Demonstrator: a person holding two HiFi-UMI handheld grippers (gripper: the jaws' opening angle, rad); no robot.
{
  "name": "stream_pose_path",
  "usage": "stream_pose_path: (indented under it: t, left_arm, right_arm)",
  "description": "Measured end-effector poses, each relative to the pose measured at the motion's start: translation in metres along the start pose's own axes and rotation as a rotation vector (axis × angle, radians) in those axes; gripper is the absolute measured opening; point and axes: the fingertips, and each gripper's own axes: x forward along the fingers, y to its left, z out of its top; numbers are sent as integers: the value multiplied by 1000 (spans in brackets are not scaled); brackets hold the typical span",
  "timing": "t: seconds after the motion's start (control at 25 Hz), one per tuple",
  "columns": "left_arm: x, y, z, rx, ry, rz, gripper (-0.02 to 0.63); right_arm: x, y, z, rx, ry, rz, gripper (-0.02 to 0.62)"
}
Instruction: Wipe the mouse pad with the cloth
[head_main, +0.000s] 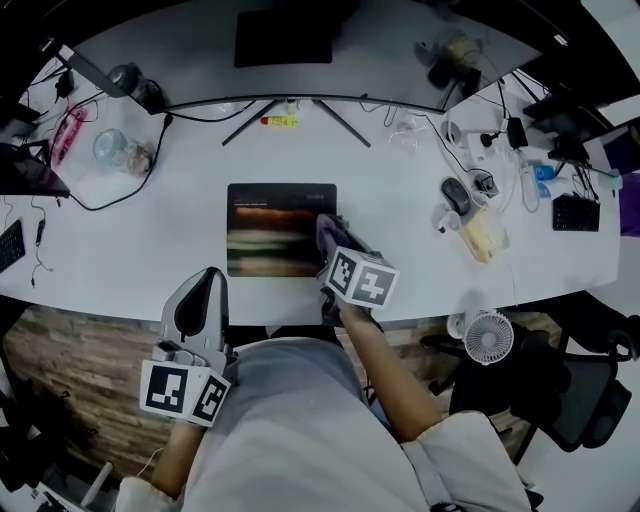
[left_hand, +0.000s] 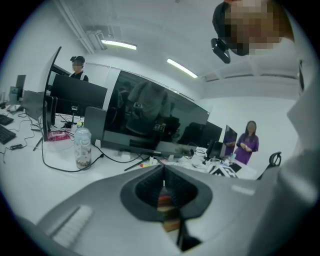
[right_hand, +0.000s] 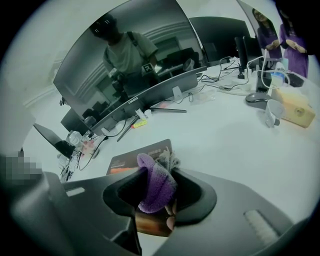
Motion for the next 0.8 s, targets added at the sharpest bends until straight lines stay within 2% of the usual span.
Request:
stream_pose_path:
  t: [0.8]
  left_arm:
    - [4,-11,-4,-6,7,-21,0]
  right_arm:
    - [-13,-6,-11,-27,-37,-22,150]
